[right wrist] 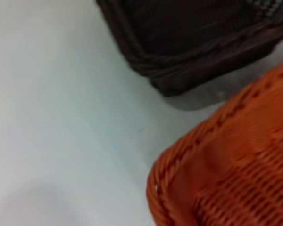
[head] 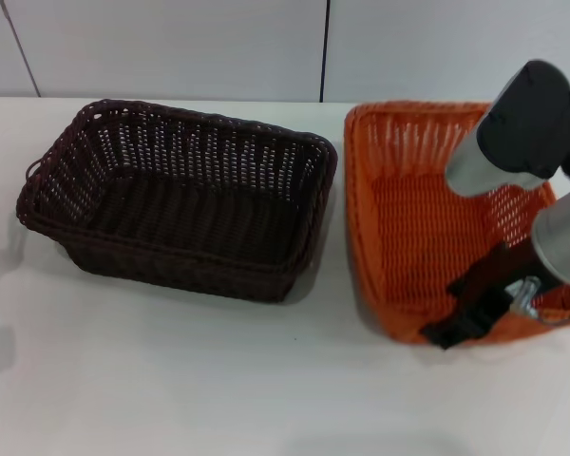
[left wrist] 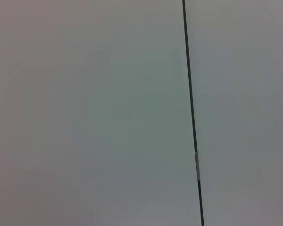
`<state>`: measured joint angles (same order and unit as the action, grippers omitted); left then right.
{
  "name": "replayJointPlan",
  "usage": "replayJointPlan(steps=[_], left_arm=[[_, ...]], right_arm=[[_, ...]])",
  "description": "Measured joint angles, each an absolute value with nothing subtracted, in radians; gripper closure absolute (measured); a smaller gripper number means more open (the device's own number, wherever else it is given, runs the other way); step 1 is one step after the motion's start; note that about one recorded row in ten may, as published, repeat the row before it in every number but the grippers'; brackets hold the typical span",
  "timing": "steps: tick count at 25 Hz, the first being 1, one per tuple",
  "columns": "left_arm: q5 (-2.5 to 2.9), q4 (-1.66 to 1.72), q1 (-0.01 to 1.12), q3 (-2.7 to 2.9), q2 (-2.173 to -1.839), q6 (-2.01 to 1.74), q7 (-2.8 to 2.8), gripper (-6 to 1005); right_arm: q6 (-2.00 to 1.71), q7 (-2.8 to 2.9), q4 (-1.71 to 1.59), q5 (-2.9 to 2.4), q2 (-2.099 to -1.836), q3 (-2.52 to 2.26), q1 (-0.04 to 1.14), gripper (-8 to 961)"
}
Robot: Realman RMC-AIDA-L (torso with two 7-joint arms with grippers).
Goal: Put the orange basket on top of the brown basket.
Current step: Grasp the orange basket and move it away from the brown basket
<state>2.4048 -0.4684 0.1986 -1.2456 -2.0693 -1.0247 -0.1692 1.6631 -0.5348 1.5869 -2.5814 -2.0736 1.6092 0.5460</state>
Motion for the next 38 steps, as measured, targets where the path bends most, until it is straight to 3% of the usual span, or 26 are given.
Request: replayJointPlan(steps=[3, 9, 14, 21, 38], left_arm=[[2.405, -0.462, 0.2, -1.246, -2.069, -1.025, -0.157, 230], [2.405, -0.45, 0.202, -1.246, -2.066, -1.024, -0.144, 231], [2.405, -0.445, 0.203, -1.247, -2.065, -1.025, -0.144, 231], [2.405, -0.439, 0.204, -1.255, -2.065, -1.025, -0.144, 231], [2.405, -0.429, 0.203, -1.28, -2.066, -1.026, -0.136, 231]], right_arm=[[1.633, -0.535, 1.552, -2.609, -2.074, 1.605, 0.553, 166], [1.601, -0.537, 1.49, -2.609, -2.076, 1.558, 0.571, 337], [1.604, -0.537, 1.531, -2.61, -2.075, 1.546, 0.574, 583], [1.601, -0.492, 1.623, -2.624, -2.075, 1.552, 0.578, 790], [1.628, -0.48, 1.861, -2.765, -2.07, 1.499, 0.69, 819]])
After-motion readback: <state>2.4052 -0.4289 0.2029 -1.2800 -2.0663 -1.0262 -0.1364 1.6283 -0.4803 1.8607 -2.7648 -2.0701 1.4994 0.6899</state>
